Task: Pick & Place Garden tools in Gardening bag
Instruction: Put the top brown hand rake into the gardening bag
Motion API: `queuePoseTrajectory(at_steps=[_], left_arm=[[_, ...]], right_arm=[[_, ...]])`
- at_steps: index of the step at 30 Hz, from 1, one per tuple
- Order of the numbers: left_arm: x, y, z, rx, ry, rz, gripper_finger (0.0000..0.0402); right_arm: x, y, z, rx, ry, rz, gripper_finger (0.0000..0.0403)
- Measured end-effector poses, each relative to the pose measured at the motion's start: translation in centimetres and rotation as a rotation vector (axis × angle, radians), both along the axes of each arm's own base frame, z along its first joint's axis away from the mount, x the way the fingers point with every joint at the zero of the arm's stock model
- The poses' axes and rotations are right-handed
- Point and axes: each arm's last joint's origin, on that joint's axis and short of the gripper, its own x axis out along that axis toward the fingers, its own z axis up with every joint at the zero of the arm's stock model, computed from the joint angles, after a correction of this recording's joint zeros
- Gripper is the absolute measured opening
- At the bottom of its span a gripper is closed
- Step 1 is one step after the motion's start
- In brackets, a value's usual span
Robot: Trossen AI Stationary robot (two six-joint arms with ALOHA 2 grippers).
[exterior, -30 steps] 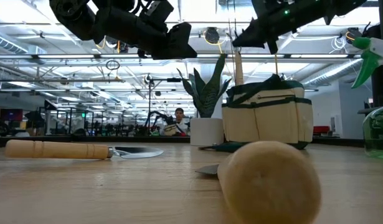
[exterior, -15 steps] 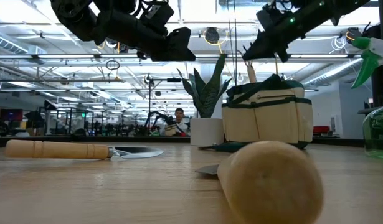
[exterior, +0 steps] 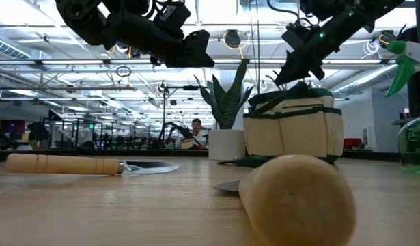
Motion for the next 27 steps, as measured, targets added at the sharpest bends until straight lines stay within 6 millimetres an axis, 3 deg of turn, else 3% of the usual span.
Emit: queuePoseTrajectory(at_steps=[14,27], left_arm=[[0.0,0.0,0.0,0.0,0.0,-0.001,0.0209],[0.0,0.0,0.0,0.001,0.0,-0.001,0.0209]], right_arm=[[-0.6,0.3,-1.5,0.092,0.147,0.01,0.0004],[1.1,-0.4,-4.2,0.141,0.266,0.009,0.0004]])
